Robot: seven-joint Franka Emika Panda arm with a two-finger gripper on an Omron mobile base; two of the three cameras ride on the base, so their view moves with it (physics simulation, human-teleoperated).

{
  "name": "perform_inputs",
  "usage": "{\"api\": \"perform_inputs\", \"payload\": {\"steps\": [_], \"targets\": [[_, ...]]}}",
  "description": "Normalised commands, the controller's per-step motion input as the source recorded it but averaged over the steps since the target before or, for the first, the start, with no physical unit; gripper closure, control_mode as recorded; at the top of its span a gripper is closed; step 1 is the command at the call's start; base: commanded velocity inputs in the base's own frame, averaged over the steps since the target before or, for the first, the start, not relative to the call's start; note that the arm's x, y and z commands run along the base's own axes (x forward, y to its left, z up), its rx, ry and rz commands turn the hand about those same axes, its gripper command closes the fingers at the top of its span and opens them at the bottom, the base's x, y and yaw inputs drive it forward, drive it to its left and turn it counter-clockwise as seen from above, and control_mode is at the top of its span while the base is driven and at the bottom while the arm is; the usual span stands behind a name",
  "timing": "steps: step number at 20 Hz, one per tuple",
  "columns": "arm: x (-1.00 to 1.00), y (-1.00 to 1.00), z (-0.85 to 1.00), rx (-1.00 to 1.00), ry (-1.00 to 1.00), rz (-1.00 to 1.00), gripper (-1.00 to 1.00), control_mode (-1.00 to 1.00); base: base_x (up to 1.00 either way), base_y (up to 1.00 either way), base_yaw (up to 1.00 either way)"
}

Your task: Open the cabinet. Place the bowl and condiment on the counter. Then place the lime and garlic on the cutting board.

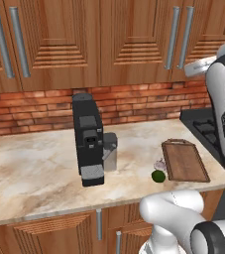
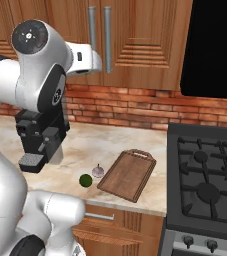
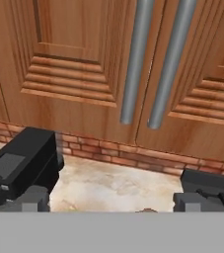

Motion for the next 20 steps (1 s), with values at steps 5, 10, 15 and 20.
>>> {"api": "perform_inputs", "payload": {"steps": [5, 10, 15, 20], "targets": [[0.06, -0.16, 0.2, 0.0, -0.03, 0.0, -1.0, -1.0, 0.0, 0.0, 0.0], [0.22, -0.11, 0.03, 0.0, -0.02, -0.02, -1.0, -1.0, 0.0, 0.0, 0.0], [0.26, -0.01, 0.01, -0.01, -0.07, -0.01, -1.0, -1.0, 0.0, 0.0, 0.0], [0.31, 0.0, -0.01, 0.0, -0.09, -0.01, -1.0, -1.0, 0.0, 0.0, 0.0]]}}
